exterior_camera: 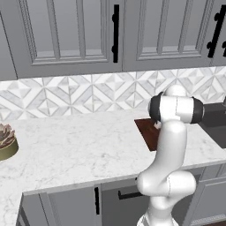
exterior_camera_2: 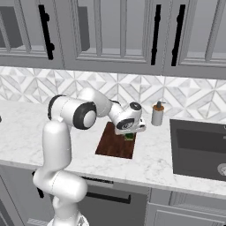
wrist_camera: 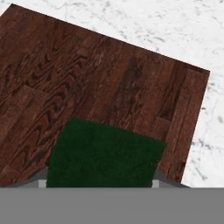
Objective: Pick up the sponge from the counter and clean the cutting board by briefly scrubbing or pressing down on the cutting board. Once finished, release the sponge.
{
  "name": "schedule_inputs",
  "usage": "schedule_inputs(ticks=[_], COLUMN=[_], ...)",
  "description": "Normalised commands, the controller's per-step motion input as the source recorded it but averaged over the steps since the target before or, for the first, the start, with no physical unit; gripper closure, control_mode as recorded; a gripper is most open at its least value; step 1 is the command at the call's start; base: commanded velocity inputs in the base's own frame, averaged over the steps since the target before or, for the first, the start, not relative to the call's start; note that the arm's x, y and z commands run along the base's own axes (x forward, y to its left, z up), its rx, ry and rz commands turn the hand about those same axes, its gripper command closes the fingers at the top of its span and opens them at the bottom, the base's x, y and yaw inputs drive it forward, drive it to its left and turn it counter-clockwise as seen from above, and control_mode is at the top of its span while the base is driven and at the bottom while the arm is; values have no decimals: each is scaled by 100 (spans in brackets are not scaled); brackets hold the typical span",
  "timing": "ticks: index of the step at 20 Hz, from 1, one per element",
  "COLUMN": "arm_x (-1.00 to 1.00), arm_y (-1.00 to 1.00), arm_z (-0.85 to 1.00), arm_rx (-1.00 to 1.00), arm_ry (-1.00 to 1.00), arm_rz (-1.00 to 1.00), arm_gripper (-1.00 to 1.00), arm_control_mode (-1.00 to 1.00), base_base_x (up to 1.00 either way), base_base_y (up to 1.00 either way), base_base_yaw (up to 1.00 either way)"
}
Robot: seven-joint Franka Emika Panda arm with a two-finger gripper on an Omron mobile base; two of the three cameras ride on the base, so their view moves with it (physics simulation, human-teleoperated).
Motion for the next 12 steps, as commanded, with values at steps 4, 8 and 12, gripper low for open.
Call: schedule_inputs(ticks=[4, 8, 12], arm_x=[-18, -38, -40], arm_y=[40, 58, 64], arm_z=[-26, -23, -34], arm_rx=[0, 0, 0], arm_ry=[0, 1, 3], arm_rz=[4, 1, 0], arm_gripper=[100, 100, 100], arm_control_mode=[-100, -100, -100], base_base_x=[0, 0, 0], base_base_y=[0, 0, 0], base_base_yaw=[0, 0, 0])
